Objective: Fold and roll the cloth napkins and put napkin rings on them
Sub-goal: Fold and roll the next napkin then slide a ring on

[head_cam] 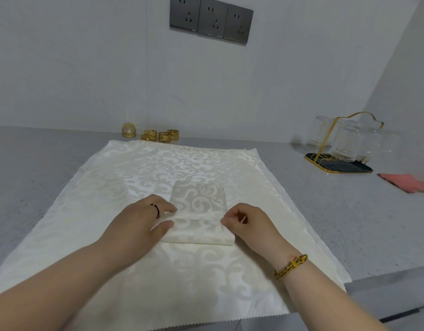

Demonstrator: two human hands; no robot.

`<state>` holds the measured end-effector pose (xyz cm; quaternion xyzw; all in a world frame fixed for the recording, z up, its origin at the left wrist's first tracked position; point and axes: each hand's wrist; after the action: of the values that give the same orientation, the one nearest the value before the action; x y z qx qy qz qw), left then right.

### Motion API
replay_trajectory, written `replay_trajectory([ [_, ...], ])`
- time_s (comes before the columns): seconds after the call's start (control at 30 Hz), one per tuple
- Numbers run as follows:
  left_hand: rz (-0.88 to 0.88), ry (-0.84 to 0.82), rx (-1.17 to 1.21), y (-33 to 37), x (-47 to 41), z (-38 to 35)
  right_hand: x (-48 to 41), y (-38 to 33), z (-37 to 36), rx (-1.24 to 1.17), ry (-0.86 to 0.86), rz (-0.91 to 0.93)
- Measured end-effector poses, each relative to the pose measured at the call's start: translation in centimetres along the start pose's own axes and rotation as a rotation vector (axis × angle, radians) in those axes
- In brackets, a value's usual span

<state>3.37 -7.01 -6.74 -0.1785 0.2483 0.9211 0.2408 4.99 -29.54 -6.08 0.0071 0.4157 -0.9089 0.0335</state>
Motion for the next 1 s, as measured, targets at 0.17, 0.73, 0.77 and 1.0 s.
replay_trajectory([
  [0.17,-0.164,-0.157,-0.081,-0.1,0.3,0.2,0.9,-0.1,-0.1,0.183,0.095,0.176],
  [0.73,0.199,-0.194,0.274,0.9,0.0,1.2,2.8,0.4,1.5,0.095,-0.117,0.122],
  [0.77,0.213,-0.175,0.259,0.7,-0.2,0.9,2.4,0.3,1.2,0.085,-0.103,0.106],
  [1.0,0.258,-0.014,0.140,0.3,-0.8,0.0,0.4,-0.4,-0.2,0.186,0.004,0.019],
])
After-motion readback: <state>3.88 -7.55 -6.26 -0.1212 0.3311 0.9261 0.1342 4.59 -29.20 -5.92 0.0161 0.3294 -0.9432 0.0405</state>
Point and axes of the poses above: each hand's wrist, its own x-axis away from the middle knuckle, its own z-axis out of the back of the hand, y = z × x, and after that the axes turned 8 degrees about -z, right-handed
